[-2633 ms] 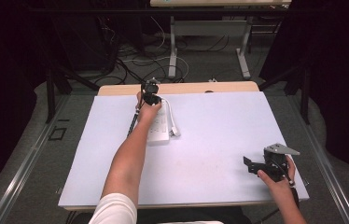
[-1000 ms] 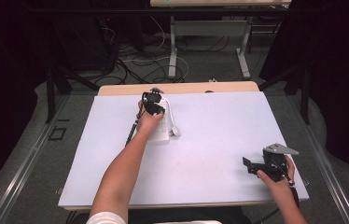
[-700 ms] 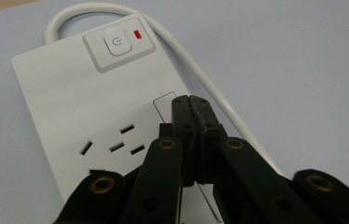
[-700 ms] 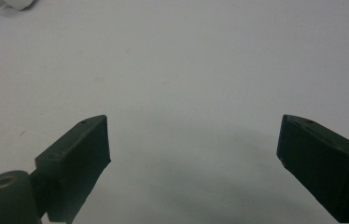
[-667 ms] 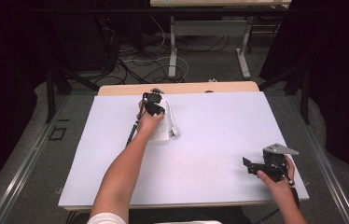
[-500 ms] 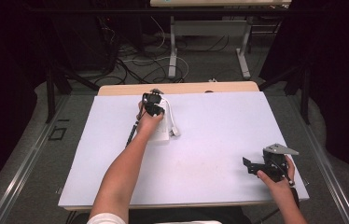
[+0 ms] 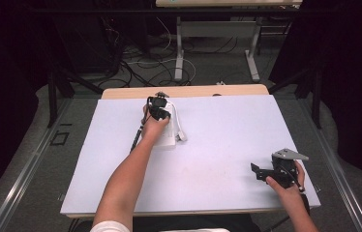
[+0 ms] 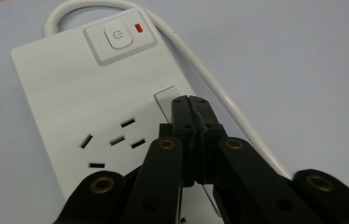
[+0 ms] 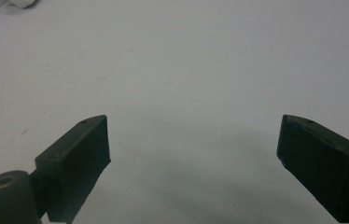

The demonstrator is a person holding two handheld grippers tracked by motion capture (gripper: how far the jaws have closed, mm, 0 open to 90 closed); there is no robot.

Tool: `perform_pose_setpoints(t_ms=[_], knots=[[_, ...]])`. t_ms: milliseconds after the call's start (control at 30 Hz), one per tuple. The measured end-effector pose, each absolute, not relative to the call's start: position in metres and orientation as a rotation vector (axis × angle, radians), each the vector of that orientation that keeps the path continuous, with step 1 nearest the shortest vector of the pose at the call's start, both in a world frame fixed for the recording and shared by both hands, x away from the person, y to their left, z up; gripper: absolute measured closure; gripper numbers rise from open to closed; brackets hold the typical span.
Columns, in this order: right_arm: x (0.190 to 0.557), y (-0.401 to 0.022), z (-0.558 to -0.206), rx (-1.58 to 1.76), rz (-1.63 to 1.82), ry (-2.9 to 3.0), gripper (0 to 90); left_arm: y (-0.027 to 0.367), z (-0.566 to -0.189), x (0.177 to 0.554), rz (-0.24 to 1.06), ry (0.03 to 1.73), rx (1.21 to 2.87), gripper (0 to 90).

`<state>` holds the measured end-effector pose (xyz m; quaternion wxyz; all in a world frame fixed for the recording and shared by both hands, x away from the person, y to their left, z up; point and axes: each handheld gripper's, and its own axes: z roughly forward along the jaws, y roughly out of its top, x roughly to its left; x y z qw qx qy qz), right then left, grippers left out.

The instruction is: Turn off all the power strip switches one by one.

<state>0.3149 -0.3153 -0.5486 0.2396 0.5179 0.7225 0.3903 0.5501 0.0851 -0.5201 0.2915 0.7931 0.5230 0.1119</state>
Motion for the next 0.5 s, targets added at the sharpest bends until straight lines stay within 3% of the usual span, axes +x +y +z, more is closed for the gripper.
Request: perform_pose_setpoints(t_ms=[500], knots=[[0.316, -0.314, -0.549, 1.392, 1.073, 1.993, 8.1, 0.096, -0.517, 0.536, 0.281, 1.401, 2.079, 90.0]])
